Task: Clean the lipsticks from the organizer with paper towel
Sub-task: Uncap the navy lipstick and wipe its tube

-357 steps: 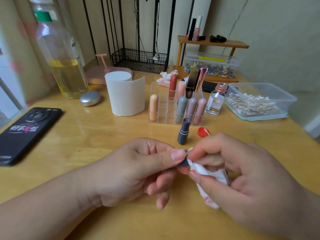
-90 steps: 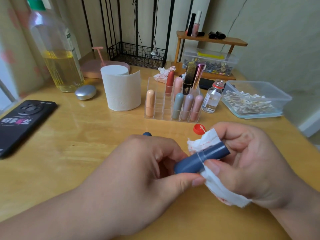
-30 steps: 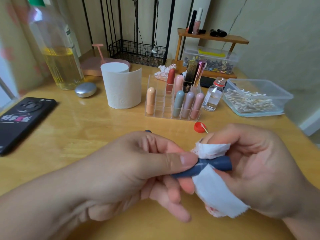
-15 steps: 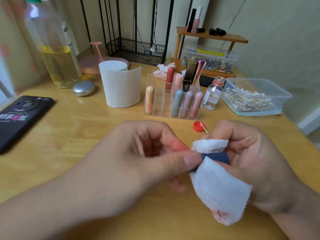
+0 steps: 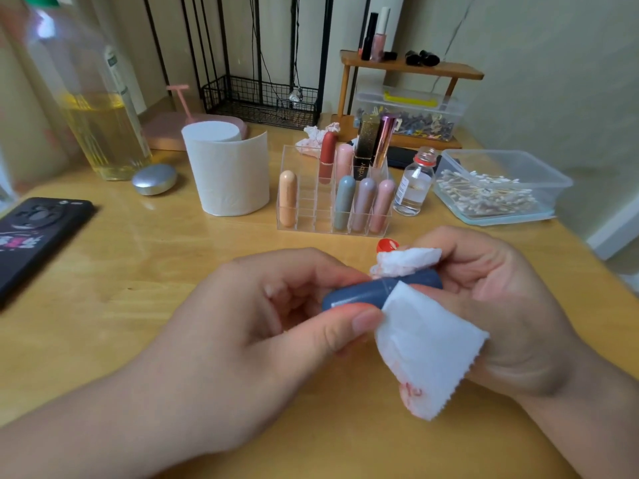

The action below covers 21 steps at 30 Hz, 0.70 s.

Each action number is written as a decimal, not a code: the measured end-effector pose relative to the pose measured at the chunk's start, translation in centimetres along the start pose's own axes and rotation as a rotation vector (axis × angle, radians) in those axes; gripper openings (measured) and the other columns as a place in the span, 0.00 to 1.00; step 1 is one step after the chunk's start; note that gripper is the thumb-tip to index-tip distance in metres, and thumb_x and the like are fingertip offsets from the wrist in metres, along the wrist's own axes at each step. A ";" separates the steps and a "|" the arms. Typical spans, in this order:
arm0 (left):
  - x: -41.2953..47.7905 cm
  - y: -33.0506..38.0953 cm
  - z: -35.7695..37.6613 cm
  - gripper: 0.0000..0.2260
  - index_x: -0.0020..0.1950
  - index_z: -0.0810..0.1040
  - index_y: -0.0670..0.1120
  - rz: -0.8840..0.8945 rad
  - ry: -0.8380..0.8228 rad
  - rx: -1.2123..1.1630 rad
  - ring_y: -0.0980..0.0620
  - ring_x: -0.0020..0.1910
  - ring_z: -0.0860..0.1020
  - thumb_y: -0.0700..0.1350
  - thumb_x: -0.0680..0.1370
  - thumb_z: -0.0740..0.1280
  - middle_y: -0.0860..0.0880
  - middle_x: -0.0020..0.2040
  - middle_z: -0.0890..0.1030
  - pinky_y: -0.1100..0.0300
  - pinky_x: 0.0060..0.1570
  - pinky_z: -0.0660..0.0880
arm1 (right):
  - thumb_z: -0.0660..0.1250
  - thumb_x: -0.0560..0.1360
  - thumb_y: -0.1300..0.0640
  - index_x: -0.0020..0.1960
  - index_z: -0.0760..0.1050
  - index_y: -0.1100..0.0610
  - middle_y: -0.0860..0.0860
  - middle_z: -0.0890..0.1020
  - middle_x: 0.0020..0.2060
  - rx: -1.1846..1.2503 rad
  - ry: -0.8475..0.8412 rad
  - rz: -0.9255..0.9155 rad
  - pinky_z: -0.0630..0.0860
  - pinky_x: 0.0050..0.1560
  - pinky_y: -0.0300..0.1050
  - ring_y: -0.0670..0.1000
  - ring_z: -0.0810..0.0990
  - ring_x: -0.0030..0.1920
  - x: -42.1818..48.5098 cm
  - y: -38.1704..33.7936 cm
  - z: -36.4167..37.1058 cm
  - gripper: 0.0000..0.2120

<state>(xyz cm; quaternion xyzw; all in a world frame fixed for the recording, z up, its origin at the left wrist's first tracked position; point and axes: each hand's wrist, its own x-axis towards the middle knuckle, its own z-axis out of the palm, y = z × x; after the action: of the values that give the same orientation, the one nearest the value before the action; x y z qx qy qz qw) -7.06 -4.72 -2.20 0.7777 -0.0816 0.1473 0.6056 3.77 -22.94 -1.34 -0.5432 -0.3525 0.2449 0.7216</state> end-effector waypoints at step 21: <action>-0.3 -0.5 0.5 0.09 0.53 0.82 0.54 0.225 -0.032 0.491 0.56 0.42 0.80 0.56 0.78 0.67 0.58 0.43 0.82 0.60 0.42 0.76 | 0.80 0.60 0.55 0.40 0.84 0.54 0.51 0.85 0.33 -0.161 0.050 -0.054 0.79 0.33 0.38 0.47 0.84 0.32 -0.1 -0.9 0.5 0.10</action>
<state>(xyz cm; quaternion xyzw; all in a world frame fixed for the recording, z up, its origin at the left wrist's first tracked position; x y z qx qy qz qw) -7.09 -5.11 -2.90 0.8896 -0.1390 0.2166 0.3773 3.31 -22.98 -0.44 -0.5957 -0.3674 0.1824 0.6905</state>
